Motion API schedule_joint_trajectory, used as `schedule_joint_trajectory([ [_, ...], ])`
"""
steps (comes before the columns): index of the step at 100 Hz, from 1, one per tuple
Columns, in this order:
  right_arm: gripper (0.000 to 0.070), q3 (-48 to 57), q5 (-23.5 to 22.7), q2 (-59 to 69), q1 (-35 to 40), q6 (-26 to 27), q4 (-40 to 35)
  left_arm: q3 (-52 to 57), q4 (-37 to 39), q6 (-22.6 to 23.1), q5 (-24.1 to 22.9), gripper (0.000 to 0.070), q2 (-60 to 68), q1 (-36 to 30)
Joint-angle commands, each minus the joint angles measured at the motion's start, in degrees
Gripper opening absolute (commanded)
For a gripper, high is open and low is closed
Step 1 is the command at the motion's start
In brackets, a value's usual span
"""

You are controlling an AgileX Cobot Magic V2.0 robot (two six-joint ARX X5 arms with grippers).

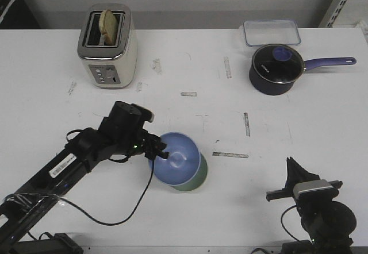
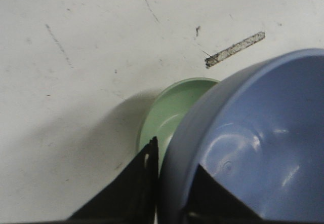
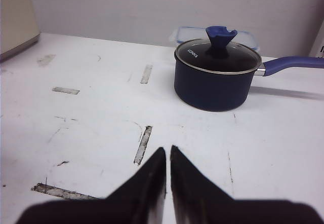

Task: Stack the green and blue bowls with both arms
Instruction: 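Carry the blue bowl over the green bowl and lower it inside, then release the blue bowl and retract the left gripper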

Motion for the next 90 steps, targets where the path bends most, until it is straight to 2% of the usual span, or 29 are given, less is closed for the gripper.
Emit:
schedule_joint_trajectory([
  [1, 0.0000, -0.2, 0.0, 0.2, 0.0, 0.6, 0.5, 1.0, 0.4, -0.7, 0.3, 0.0001, 2.8, -1.2],
  [26, 0.0000, -0.2, 0.0, 0.2, 0.1, 0.6, 0.5, 1.0, 1.4, -0.6, 0.2, 0.0001, 9.6, -2.8],
  [59, 0.0000, -0.2, 0.0, 0.2, 0.1, 0.6, 0.5, 1.0, 3.0, -0.6, 0.3, 0.0015, 10.1, -3.8],
  [65, 0.0000, -0.2, 0.0, 0.2, 0.1, 0.6, 0.5, 1.0, 3.1, -0.6, 0.3, 0.0099, 10.1, -4.0],
  [81, 0.0000, -0.2, 0.0, 0.2, 0.1, 0.6, 0.5, 1.1, 2.8, -0.7, 0.3, 0.0413, 10.1, -4.1],
  [87, 0.0000, -0.2, 0.0, 0.2, 0.1, 0.6, 0.5, 1.5, 2.7, -0.7, 0.3, 0.0496, 10.1, -4.1],
  [90, 0.0000, -0.2, 0.0, 0.2, 0.1, 0.6, 0.5, 1.9, 2.7, -0.7, 0.3, 0.0516, 10.1, -4.1],
])
